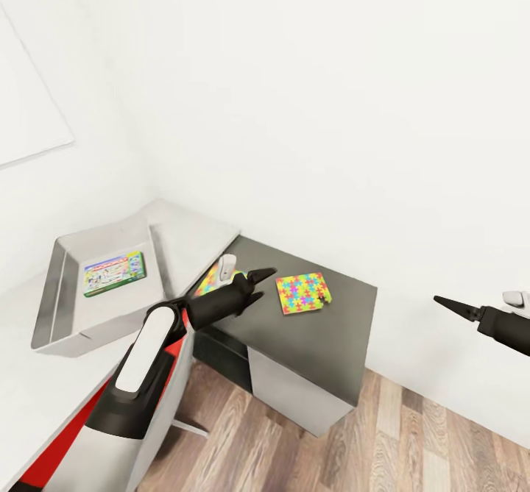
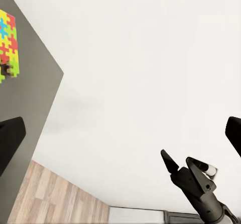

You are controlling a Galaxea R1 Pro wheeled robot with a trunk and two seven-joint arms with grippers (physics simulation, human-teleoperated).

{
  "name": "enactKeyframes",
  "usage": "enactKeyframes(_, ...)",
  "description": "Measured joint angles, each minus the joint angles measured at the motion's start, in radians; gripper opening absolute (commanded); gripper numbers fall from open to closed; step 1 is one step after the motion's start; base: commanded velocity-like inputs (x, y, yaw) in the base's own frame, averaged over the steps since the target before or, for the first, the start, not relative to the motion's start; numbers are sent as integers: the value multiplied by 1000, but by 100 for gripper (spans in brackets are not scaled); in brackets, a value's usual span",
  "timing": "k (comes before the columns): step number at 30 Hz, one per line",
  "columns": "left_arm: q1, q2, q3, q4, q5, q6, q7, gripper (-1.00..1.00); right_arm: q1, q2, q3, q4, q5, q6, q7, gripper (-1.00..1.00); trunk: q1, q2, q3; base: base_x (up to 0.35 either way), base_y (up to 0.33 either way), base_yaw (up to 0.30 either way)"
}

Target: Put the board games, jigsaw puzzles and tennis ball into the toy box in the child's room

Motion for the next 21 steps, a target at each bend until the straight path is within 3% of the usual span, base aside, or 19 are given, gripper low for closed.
enactKeyframes(16, 0, 0, 0, 7, -2, 0, 3, 100, 0, 0, 0, 0, 0, 0, -2, 100, 0, 0, 24, 0, 0, -128)
enactKeyframes(21, 0, 0, -4, 64, -5, -1, 3, 100, 0, 1, 4, 0, 1, 0, -6, 100, 0, 0, 28, 0, 0, -49)
